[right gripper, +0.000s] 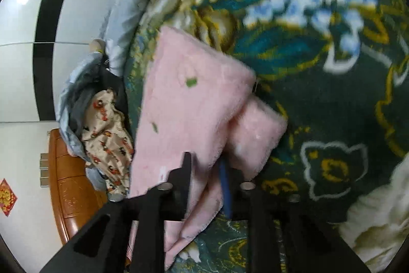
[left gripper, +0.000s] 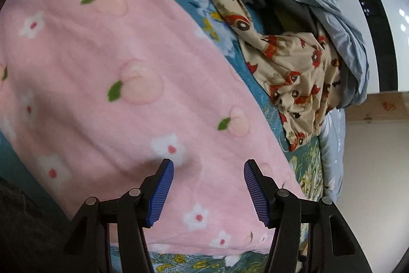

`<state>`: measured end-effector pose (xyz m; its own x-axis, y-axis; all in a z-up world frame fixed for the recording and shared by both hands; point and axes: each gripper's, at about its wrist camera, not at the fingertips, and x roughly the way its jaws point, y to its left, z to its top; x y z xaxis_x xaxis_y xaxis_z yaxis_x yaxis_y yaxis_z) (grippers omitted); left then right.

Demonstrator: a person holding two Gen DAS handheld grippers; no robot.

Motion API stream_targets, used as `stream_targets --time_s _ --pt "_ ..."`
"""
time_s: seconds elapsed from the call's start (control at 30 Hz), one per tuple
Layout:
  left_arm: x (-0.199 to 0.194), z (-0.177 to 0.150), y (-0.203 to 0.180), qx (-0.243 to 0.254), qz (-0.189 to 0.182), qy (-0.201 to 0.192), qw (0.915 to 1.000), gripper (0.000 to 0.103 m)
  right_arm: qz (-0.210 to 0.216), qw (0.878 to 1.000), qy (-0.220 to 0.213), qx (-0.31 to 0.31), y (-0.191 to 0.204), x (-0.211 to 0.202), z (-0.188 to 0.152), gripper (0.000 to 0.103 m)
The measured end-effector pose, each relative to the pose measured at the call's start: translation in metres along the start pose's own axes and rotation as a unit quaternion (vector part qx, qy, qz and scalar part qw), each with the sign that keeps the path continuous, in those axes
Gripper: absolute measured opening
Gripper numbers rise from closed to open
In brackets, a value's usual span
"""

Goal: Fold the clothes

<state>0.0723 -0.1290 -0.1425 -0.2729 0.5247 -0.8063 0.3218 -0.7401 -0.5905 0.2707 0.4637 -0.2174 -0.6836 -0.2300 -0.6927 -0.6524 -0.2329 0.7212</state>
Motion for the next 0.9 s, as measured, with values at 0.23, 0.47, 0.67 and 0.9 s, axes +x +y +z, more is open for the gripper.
stream_targets --time_s 0.23,0.47,0.67,0.9 --pt "0.013 -0.011 -0.035 0.096 0.047 0.007 0.9942 0.061 -0.077 0.997 -0.019 -0.026 -0.023 -0.018 -0.001 0.034" --pt "0.006 -0.018 -0.047 0.14 0.058 -0.009 0.9883 0.062 -0.059 0.997 -0.046 0.021 -0.029 0.005 0.006 0.029" --pt "0.004 -0.017 -0.049 0.139 0.05 -0.012 0.9889 0.061 -0.03 0.995 -0.08 -0.057 0.005 -0.03 0.016 0.008" --pt "0.009 -0.021 -0.05 0.144 0.059 -0.001 0.9878 0.062 -0.08 0.995 -0.058 -0.028 -0.021 -0.011 0.028 0.008"
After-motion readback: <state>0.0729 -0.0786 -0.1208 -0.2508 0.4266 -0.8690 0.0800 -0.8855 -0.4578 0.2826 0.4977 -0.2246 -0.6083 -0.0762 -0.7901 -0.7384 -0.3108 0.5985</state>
